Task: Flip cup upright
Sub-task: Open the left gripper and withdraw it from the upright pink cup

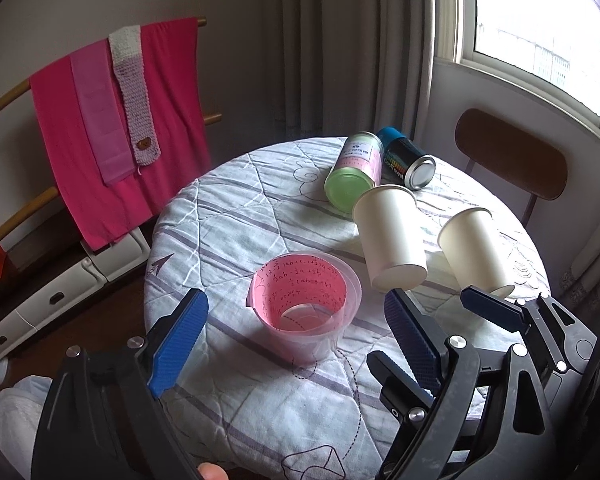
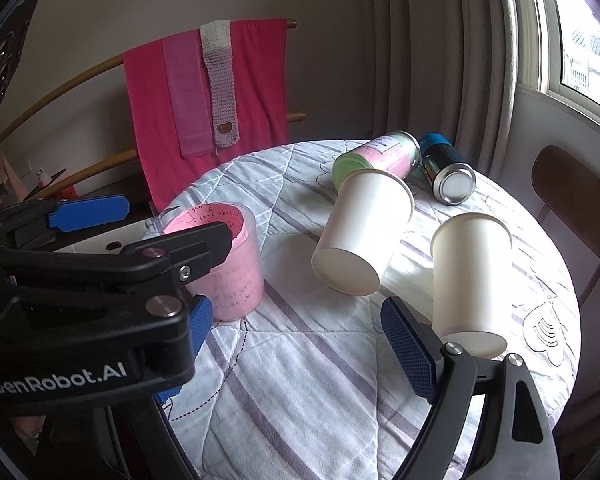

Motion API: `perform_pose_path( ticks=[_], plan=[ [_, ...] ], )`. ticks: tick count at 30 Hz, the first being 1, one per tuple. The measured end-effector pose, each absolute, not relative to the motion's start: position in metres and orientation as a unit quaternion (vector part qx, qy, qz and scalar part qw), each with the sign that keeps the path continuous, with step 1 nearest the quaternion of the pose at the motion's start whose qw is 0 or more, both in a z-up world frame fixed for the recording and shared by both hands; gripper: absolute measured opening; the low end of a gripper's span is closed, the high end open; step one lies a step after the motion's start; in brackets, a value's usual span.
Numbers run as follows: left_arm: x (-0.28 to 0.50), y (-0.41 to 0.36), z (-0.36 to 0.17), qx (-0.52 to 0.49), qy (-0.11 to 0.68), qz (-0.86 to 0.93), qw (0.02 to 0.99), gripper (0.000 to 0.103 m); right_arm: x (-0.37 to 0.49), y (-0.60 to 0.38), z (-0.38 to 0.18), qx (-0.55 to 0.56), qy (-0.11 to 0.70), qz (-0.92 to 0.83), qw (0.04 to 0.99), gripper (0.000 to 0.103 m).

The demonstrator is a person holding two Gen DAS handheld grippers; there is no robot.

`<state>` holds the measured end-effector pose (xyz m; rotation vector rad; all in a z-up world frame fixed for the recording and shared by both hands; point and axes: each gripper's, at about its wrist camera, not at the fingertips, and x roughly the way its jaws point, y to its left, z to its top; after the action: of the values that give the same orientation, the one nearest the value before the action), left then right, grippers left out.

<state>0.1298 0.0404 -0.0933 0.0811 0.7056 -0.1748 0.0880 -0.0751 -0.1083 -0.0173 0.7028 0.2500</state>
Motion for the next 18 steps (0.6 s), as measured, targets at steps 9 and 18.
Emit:
perform_pose_path(
  ticks=[9, 18],
  plan=[
    [0.102, 0.038, -0.077, 0.03, 0.325, -0.084, 0.941, 0.094, 0.068, -0.089, -0.09, -0.007, 0.322, 0.109, 0.94, 0.088],
    [0.063, 0.029, -0.058, 0.022, 0.29, -0.08, 0.953, 0.098, 0.041, -0.115, -0.07, 0.005, 0.294, 0.082, 0.952, 0.088]
  ],
)
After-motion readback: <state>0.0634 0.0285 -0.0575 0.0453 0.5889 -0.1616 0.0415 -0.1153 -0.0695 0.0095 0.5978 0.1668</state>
